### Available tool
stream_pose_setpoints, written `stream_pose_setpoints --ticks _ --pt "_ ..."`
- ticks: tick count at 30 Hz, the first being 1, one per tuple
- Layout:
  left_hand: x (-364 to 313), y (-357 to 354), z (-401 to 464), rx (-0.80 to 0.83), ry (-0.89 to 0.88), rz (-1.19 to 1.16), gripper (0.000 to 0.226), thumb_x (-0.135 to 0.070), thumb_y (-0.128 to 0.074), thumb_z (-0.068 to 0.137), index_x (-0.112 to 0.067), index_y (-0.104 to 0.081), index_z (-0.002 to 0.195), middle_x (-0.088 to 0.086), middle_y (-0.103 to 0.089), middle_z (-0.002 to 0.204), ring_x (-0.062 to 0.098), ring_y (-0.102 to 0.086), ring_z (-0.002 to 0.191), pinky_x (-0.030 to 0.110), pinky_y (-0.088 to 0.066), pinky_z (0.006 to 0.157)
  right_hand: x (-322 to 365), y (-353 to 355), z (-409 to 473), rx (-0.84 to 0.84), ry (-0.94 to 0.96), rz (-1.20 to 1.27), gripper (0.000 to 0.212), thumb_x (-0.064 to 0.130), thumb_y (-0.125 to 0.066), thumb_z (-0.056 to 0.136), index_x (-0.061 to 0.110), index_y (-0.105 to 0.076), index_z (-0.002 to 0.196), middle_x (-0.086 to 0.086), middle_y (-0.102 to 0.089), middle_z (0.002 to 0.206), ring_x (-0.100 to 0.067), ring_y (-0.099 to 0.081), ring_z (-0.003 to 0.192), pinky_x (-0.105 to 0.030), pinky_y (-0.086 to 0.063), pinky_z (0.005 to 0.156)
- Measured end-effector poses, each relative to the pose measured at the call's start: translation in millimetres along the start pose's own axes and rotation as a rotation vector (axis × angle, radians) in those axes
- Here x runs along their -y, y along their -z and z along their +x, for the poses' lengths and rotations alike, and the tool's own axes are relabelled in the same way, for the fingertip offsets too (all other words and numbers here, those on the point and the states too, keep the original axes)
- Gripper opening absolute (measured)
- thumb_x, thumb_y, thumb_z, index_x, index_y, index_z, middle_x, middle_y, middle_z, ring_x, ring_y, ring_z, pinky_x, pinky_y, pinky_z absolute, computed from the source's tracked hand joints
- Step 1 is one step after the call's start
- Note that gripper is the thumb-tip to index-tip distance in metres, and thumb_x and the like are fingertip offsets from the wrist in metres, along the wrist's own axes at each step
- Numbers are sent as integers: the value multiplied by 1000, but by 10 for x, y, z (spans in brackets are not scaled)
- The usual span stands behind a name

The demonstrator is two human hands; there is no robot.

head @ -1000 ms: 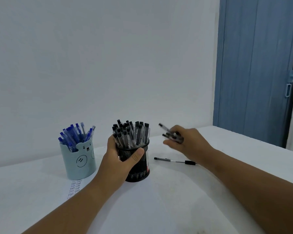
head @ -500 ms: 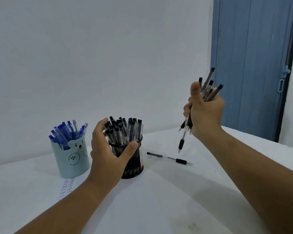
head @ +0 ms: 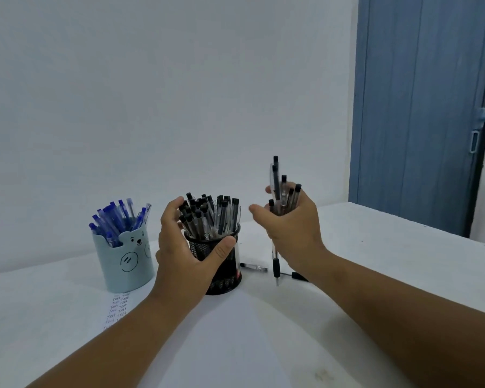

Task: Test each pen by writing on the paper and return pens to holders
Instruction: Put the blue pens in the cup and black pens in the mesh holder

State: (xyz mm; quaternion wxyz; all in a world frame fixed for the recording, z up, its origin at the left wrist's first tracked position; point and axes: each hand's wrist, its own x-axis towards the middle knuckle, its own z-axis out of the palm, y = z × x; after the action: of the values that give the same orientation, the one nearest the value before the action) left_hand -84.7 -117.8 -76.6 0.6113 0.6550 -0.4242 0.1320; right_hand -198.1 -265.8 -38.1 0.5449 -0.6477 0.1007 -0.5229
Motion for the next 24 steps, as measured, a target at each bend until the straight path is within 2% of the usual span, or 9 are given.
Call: stream_pose_setpoints --ticks 2,5,7,9,12,15,17,19,24 --pt "-34 -3 -12 20 18 -29 98 -73 -75 63 -57 -18 140 -8 -48 141 10 -47 133 47 -35 117 -46 53 -50 38 -42 -51 22 18 -80 84 22 -63 97 -2 -52 65 -18 -47 53 -28 -45 51" --pt "-99 -12 -27 55 34 -77 96 -59 -80 70 -59 -14 139 -22 -53 131 -9 -52 121 13 -39 105 -98 91 -156 171 -46 -223 19 27 -79 86 18 -64 94 -5 -59 62 -16 -56 51 -20 -47 53" --pt "-104 -13 -30 60 44 -83 99 -48 -79 71 -55 -12 144 -24 -56 127 -13 -55 115 -2 -37 91 -57 53 -182 180 -34 -171 21 25 -79 86 14 -62 93 -5 -63 61 -17 -62 51 -20 -49 54" --pt "-96 -5 -29 58 41 -97 99 -43 -78 74 -49 -13 148 -22 -61 121 -12 -58 111 -3 -38 88 43 -9 -131 107 -8 -37 23 24 -78 86 14 -60 97 -3 -63 62 -23 -62 51 -26 -50 52" --pt "-81 12 0 51 45 -172 89 -44 -72 83 -40 -16 152 -16 -68 110 -3 -64 107 15 -44 97 137 -68 -67 -5 -29 88 25 26 -76 88 20 -57 103 -3 -63 70 -25 -60 48 -24 -43 44" --pt "-24 16 33 39 79 -266 71 -36 -65 89 -38 -27 149 -15 -70 111 7 -66 111 32 -49 99 -14 -84 -206 158 -133 -67 25 25 -74 91 20 -54 106 -9 -61 69 -27 -62 51 -27 -47 47" --pt "-6 25 41 39 91 -280 65 -34 -61 87 -37 -34 146 -19 -70 113 5 -65 111 21 -51 91 -95 -74 -261 210 -168 -124 22 25 -71 93 21 -54 107 -11 -61 68 -25 -62 52 -29 -50 49" --pt "-8 19 36 40 94 -260 59 -29 -65 93 -31 -38 146 -18 -70 116 2 -64 112 12 -50 85 -43 -62 -197 141 -136 -85 20 24 -69 94 22 -54 108 -9 -62 70 -23 -61 51 -30 -50 51" --pt "-27 21 83 31 122 -215 54 -22 -62 98 -31 -42 148 -18 -70 117 -5 -63 110 11 -51 87 426 -243 102 39 11 90 15 17 -60 100 20 -48 109 -4 -62 84 -22 -61 49 -40 -57 59"
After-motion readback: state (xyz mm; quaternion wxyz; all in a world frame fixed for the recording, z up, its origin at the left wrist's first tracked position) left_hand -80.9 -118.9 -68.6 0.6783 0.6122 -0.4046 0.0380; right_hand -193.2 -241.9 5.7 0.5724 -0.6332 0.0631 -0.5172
